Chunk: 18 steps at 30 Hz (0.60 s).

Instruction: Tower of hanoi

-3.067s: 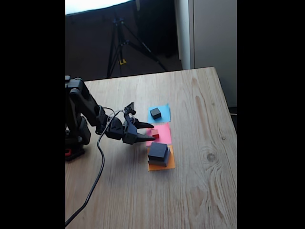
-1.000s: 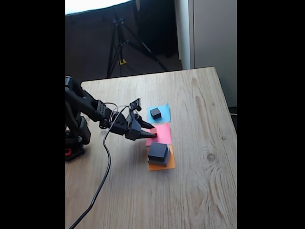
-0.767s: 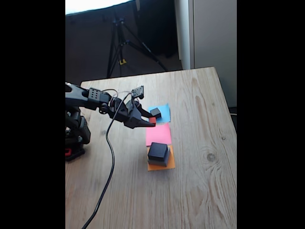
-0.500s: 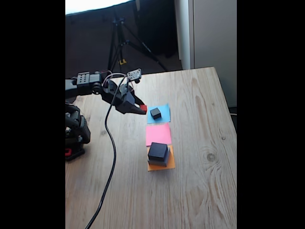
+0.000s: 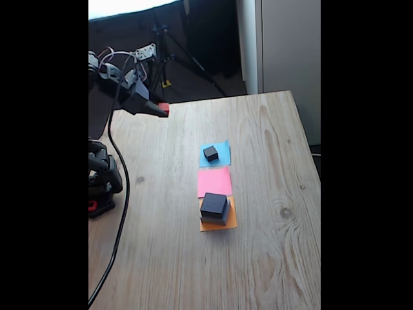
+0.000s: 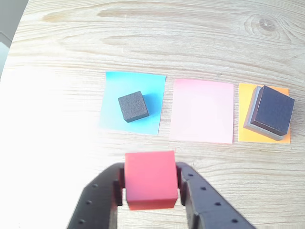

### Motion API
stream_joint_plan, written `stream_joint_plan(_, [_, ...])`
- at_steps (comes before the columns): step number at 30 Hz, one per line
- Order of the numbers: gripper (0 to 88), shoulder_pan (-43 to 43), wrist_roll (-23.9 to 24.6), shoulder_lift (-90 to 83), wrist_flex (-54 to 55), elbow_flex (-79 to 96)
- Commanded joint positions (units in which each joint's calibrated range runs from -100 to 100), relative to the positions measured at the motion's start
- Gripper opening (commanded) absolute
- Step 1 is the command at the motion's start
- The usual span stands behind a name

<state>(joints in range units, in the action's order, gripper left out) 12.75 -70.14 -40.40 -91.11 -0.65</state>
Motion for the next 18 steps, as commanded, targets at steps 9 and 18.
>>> stream_joint_plan(9, [1.3,3.17,-3.11,-6.99,15.72,21.11])
stream_joint_plan(18, [1.0,4.17,-15.48,-5.70,51.90,50.29])
